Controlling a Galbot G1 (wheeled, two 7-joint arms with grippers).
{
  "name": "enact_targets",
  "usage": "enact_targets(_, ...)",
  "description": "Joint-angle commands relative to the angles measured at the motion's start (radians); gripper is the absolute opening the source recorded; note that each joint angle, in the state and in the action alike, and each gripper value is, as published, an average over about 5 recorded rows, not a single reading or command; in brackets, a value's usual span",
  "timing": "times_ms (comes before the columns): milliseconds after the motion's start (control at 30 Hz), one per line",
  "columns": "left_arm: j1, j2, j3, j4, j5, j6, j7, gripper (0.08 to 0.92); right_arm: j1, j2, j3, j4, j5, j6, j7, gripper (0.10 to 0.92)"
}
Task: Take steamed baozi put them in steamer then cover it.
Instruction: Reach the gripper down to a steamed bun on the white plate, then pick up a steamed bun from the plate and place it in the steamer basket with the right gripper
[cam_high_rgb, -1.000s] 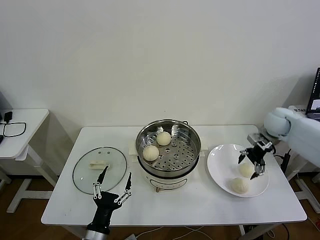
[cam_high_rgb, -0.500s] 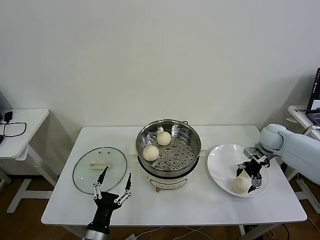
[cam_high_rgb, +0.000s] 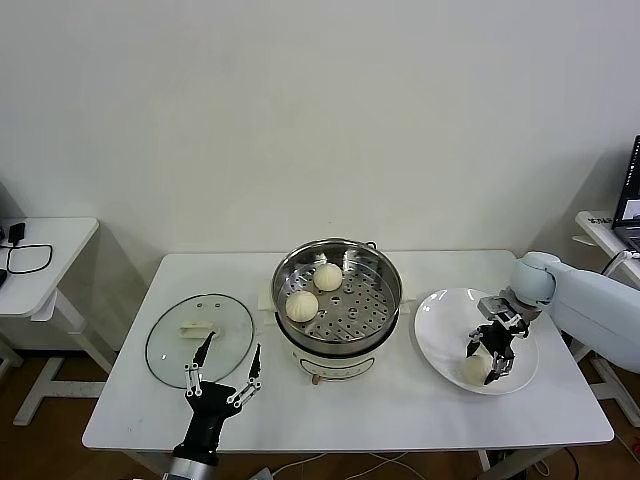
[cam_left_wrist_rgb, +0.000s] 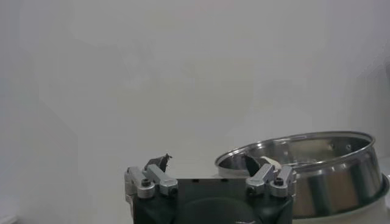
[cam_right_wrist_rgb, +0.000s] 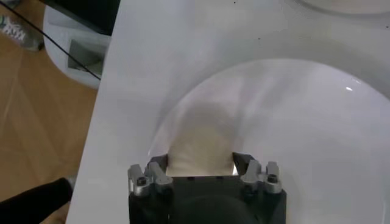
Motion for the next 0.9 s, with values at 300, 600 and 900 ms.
enact_targets(300, -0.002, 0.010, 0.001, -0.016, -0.001, 0.001, -0.001, 0.823, 0.445, 0.015, -0.133, 0.123, 0.029, 0.140, -0.072, 0.628)
enact_targets(600, 0.008, 0.010, -0.001, -0.029, -0.001, -0.002, -0.002, 0.823, 0.722, 0.211, -0.202, 0.296, 0.104, 0.343, -0.059, 0.628)
enact_targets(900, 0.009, 0.009, -0.005, -0.032, -0.002, -0.002, -0.003, 0.823, 0.598, 0.322, -0.157, 0.480, -0.100, 0.489, 0.040, 0.628)
